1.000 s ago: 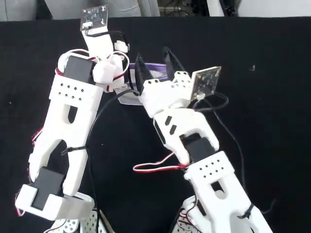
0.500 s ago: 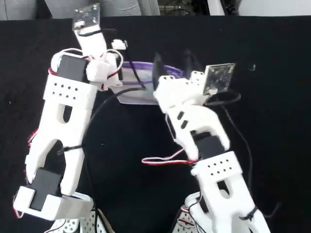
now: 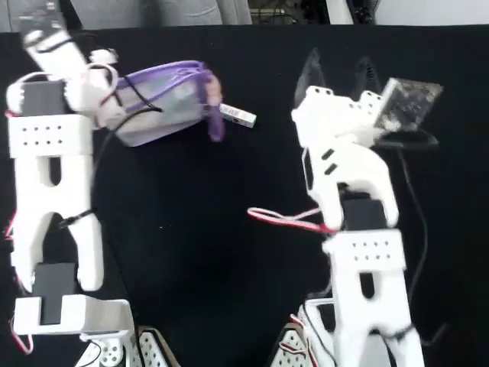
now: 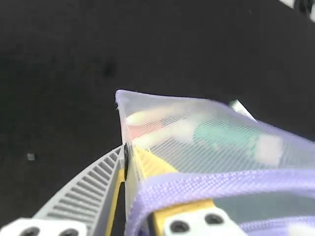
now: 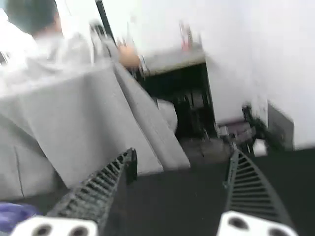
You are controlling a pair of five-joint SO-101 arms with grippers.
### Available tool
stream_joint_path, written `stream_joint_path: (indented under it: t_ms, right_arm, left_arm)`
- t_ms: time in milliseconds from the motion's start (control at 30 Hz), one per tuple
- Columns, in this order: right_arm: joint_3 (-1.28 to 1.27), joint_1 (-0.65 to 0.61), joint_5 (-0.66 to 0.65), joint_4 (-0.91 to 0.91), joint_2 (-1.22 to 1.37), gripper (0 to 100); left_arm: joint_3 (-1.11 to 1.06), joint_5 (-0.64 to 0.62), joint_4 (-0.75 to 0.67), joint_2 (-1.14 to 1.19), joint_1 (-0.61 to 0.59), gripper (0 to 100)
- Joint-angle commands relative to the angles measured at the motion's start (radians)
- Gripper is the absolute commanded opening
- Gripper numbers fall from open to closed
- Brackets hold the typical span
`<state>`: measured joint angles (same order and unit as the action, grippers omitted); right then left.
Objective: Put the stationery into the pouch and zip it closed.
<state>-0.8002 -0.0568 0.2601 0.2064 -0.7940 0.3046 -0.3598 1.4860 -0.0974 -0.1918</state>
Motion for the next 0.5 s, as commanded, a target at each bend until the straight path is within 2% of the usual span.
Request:
stream_joint_path:
  t_ms: [0, 200, 467]
  right_arm:
    - [0.097, 0.009, -0.008, -0.005, 0.165, 28.6]
    - [0.205, -0.051, -0.015, -0.005, 0.47, 28.6]
    - [0.285, -0.129, -0.054, -0.005, 0.743, 28.6]
  left_arm:
    - [0.09, -0.002, -0.012, -0.011, -0.104, 3]
    - [0.117, -0.002, -0.018, -0.009, -0.194, 3]
    - [0.128, 0.0, -0.028, -0.009, -0.249, 3]
